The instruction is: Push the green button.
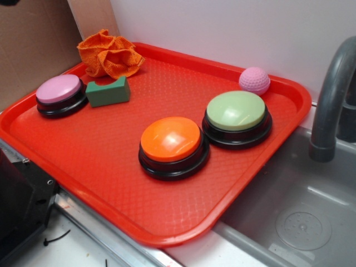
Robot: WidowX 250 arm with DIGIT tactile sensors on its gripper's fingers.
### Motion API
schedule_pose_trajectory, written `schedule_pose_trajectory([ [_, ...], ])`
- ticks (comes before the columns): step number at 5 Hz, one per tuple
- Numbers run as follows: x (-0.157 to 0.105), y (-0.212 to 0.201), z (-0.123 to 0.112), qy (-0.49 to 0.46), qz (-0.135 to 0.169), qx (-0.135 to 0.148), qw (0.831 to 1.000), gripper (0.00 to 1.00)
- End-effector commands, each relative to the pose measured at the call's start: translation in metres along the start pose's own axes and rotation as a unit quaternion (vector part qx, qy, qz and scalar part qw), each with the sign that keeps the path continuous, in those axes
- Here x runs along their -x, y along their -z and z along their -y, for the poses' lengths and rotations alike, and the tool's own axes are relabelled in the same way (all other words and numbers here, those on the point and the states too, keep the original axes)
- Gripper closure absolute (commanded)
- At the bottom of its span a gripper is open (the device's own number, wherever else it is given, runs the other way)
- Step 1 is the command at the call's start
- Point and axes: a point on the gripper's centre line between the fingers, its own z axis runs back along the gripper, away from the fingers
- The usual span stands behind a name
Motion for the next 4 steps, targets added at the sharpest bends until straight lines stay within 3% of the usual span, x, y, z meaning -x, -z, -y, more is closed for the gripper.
schedule_pose_trajectory([
  [1,0.0,0.0,0.0,0.0,0.0,0.0,1.0,0.0],
  [2,-0.046,0.045,0.044,0.125,0.037,0.026,0.991,0.0],
  [3,-0.073,0.084,0.102,0.245,-0.053,0.026,0.968,0.0],
  [4,-0.073,0.084,0.102,0.245,-0.053,0.026,0.968,0.0],
])
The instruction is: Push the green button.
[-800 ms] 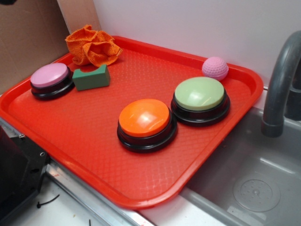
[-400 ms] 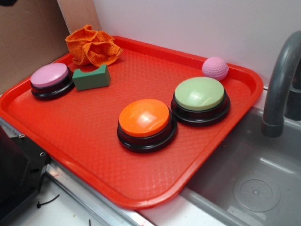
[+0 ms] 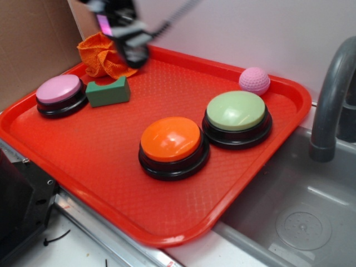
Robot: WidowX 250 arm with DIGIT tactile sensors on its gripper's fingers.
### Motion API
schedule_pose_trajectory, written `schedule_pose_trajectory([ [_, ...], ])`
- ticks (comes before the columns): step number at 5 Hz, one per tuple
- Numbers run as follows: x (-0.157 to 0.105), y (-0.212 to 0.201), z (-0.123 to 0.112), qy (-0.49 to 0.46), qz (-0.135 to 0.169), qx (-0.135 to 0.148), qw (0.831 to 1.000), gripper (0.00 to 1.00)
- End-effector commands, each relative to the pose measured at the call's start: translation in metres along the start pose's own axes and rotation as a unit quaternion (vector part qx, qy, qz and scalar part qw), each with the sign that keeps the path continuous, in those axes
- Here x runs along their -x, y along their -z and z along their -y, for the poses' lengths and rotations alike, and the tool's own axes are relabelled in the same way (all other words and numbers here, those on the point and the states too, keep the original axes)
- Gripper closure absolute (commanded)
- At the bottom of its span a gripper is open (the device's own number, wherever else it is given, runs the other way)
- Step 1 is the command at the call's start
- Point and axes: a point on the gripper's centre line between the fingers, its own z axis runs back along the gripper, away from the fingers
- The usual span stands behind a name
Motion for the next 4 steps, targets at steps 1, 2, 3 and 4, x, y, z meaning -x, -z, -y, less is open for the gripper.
schedule_pose_trajectory([
  [1,0.0,-0.012,0.01,0.012,0.028,-0.001,1.0,0.0],
  [2,0.0,-0.012,0.01,0.012,0.028,-0.001,1.0,0.0],
  [3,-0.036,0.007,0.001,0.023,0.064,-0.045,0.997,0.0],
  [4,-0.067,0.022,-0.006,0.039,0.102,-0.07,0.992,0.0],
])
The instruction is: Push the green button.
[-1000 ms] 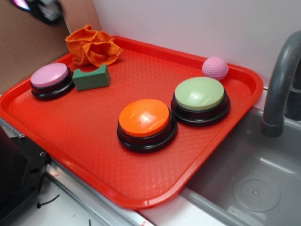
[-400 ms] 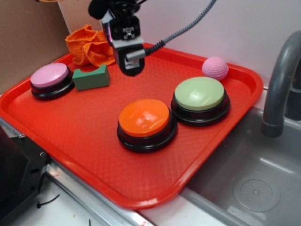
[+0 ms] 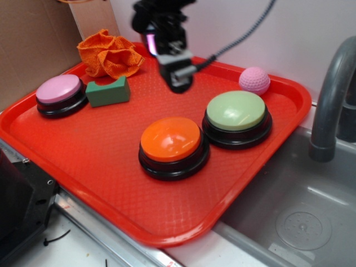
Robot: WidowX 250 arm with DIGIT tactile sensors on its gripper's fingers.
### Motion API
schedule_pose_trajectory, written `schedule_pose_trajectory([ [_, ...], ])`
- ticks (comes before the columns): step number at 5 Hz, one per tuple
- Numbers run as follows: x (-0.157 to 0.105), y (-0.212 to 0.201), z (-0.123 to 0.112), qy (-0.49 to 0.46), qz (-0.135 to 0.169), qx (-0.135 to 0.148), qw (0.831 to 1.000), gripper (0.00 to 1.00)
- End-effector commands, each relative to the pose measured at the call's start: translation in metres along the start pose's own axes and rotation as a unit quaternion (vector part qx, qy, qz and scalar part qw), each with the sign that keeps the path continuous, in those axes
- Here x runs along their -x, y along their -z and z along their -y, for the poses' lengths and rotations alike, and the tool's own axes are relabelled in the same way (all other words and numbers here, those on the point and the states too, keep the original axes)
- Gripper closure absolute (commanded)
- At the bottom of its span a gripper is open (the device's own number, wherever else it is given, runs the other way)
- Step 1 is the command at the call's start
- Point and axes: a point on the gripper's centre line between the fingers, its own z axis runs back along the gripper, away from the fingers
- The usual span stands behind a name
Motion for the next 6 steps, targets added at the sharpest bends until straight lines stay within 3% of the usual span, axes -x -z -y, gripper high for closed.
schedule_pose_trajectory([
  [1,-0.052,0.017,-0.004,0.013,0.066,-0.032,0.997,0.0],
  [3,-0.071,0.048,-0.007,0.006,0.082,0.009,0.997,0.0],
  [5,-0.074,0.068,0.006,0.012,0.067,0.037,0.997,0.0],
  [6,-0.074,0.064,0.009,0.019,0.066,0.038,0.997,0.0],
])
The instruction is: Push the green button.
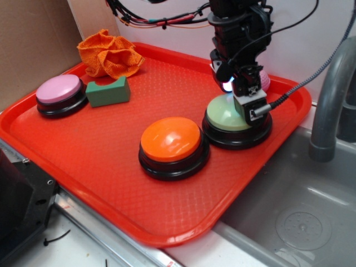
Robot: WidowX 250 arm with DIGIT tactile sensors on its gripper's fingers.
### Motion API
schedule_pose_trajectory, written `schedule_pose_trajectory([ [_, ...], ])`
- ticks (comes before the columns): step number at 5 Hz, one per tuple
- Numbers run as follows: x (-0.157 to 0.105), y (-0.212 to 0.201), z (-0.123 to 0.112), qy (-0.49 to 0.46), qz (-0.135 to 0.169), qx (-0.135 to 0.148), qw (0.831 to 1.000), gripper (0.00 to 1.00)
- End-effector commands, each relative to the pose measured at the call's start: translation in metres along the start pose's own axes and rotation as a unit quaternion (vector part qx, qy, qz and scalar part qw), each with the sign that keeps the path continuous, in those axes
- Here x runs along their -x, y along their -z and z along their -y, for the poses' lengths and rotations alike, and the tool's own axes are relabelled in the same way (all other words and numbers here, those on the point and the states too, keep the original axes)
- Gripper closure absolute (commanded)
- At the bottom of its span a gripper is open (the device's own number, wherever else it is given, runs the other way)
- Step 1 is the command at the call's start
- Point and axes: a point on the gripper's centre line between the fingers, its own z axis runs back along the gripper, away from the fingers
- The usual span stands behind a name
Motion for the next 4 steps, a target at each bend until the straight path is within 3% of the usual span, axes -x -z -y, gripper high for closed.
schedule_pose_trajectory([
  [1,-0.006,-0.017,0.013,0.028,0.005,-0.012,1.0,0.0],
  [4,-0.001,-0.053,0.013,0.044,0.023,-0.027,0.998,0.0],
])
